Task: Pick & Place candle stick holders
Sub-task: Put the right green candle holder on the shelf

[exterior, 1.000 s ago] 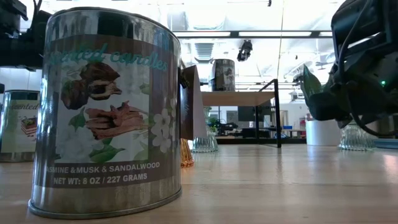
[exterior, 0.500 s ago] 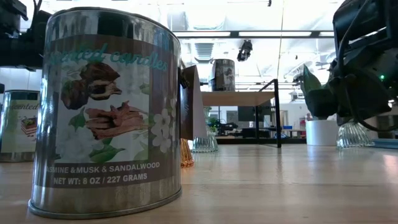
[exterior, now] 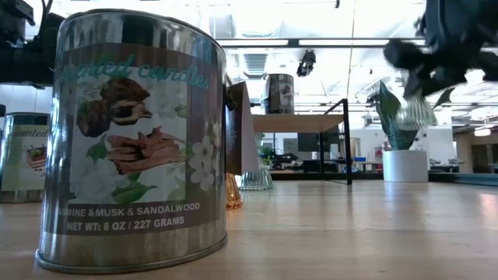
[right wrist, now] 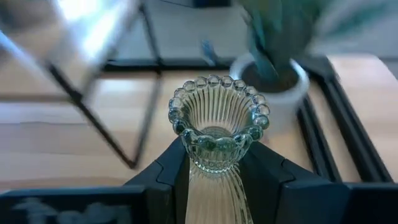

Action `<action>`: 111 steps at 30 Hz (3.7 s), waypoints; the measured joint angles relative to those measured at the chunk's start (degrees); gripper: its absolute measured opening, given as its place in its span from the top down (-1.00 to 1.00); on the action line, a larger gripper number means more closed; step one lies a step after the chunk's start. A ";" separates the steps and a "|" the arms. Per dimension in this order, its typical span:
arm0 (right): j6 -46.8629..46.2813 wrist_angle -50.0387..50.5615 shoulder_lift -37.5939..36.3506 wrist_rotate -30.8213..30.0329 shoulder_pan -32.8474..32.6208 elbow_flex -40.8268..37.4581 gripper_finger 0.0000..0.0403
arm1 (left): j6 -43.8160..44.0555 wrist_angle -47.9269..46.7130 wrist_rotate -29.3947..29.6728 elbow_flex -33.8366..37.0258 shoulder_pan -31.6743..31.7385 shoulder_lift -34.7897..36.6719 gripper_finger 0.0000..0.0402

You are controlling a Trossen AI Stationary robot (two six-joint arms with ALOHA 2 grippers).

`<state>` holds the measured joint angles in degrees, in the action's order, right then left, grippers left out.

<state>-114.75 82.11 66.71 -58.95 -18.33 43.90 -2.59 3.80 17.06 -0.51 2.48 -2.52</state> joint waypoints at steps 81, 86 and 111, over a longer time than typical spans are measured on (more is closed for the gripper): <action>110.33 -81.56 16.95 65.25 63.63 13.28 0.48 | 0.01 0.00 0.00 0.00 -0.01 0.01 0.54; 110.42 -82.35 18.04 65.61 63.93 13.35 0.48 | 0.02 0.01 0.00 0.00 -0.02 0.02 0.54; 108.48 -80.17 18.01 64.97 63.87 13.24 0.20 | 0.02 0.01 0.00 0.00 -0.02 0.01 0.54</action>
<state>-6.26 1.93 84.73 6.02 45.54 57.14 -2.57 3.81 17.06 -0.51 2.46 -2.51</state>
